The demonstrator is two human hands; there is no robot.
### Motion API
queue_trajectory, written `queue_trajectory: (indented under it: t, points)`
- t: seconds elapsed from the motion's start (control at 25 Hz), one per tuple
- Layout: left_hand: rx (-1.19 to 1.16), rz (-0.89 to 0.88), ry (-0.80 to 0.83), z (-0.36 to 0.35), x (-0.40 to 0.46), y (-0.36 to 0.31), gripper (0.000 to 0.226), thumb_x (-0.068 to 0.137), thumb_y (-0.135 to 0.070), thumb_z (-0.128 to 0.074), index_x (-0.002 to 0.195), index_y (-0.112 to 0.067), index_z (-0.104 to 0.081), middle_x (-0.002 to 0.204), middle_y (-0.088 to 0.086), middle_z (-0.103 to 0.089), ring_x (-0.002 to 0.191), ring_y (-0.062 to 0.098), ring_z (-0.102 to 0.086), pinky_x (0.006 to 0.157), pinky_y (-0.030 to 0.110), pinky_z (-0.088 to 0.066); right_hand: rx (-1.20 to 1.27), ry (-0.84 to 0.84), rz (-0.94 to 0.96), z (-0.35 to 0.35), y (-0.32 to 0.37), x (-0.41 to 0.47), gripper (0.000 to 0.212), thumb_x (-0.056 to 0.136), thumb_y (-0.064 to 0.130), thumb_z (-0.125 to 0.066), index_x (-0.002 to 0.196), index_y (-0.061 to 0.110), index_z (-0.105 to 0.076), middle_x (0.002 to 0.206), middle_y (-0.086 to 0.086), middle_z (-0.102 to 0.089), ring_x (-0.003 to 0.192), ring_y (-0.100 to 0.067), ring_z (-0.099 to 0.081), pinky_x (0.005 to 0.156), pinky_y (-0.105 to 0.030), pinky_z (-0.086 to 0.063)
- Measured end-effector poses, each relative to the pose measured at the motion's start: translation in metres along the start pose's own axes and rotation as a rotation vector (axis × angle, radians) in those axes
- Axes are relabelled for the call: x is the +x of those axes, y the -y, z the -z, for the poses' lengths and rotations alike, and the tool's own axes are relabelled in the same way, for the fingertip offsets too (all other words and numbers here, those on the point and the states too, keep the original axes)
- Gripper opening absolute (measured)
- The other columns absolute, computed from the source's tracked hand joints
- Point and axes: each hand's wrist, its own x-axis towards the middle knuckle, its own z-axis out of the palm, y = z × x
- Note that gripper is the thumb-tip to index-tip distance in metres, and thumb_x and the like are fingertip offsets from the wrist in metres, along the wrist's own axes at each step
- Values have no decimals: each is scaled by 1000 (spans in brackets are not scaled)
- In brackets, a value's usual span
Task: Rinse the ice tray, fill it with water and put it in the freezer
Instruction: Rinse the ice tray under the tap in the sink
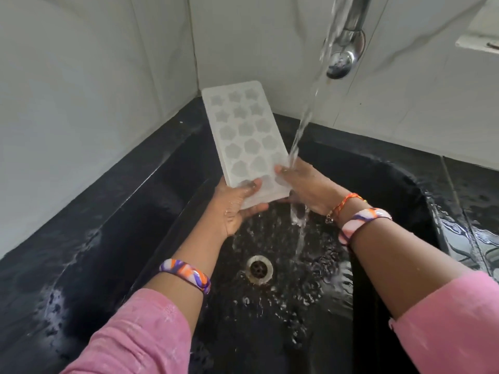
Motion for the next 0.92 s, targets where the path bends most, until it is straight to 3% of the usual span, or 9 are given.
queue_trajectory:
  t: [0.12,0.24,0.32,0.48,0.6,0.64,0.72,0.8,0.92]
  points:
    - [-34,-33,-20,-3,-1,-4,31,84,-2,-63,108,-20,-56,99,-1,-65,83,15,-65,45,23,-55,0,130,-90,7,20,-10,29,96,10,-47,126,12,-48,108,-6,-60,98,-23,-60,75,-37,-56]
    - [-22,-36,11,-6,-3,-2,30,84,-4,-64,104,-25,-56,101,-2,-64,87,15,-64,49,23,-56,-411,-222,-14,-5,34,3,20,92,5,-48,110,9,-56,99,-10,-61,97,-28,-58,71,-35,-52]
    - [-48,-46,35,-7,-5,-1,30,85,-5,-63,105,-26,-56,104,-1,-64,91,15,-64,51,22,-55,-434,-384,13,-19,30,9,27,91,7,-44,114,9,-58,102,-10,-62,92,-25,-59,70,-32,-50]
    - [-46,-100,-23,-4,-5,-5,28,83,-2,-64,93,-28,-57,95,-3,-65,78,14,-66,49,24,-57,-364,-117,-186,-12,22,-5,18,97,28,-43,95,13,-52,64,-2,-49,44,-9,-49,40,-19,-41]
    - [22,-55,16,-10,-7,3,28,84,-3,-64,99,-25,-56,96,-3,-64,81,13,-65,47,23,-57,-626,-200,-106,3,30,-1,8,90,18,-54,96,15,-51,74,1,-51,69,-15,-53,55,-22,-45]
    - [31,-37,32,-12,-8,6,28,85,-3,-63,102,-24,-55,96,-3,-63,82,13,-64,47,22,-56,-604,-251,-60,2,28,1,18,87,10,-54,103,17,-51,79,1,-53,75,-17,-53,57,-23,-46]
    - [28,-28,36,-12,-8,9,27,86,-3,-62,100,-24,-54,93,-3,-63,81,13,-63,46,21,-55,-385,-239,-29,-3,18,-2,25,86,4,-49,106,19,-48,88,-5,-55,76,-20,-54,50,-25,-44]
    - [31,-40,24,-10,-6,9,28,85,-1,-62,100,-24,-53,94,-3,-62,82,14,-62,46,22,-55,-283,-115,-74,-2,7,-9,23,91,8,-46,110,21,-42,93,-8,-54,69,-19,-54,42,-24,-43]
    - [59,-35,31,-11,-4,12,32,84,-1,-64,106,-21,-52,97,-1,-63,85,17,-64,43,22,-54,-628,-58,-96,14,15,-2,25,91,13,-50,115,19,-45,97,-7,-60,65,-17,-58,47,-27,-50]
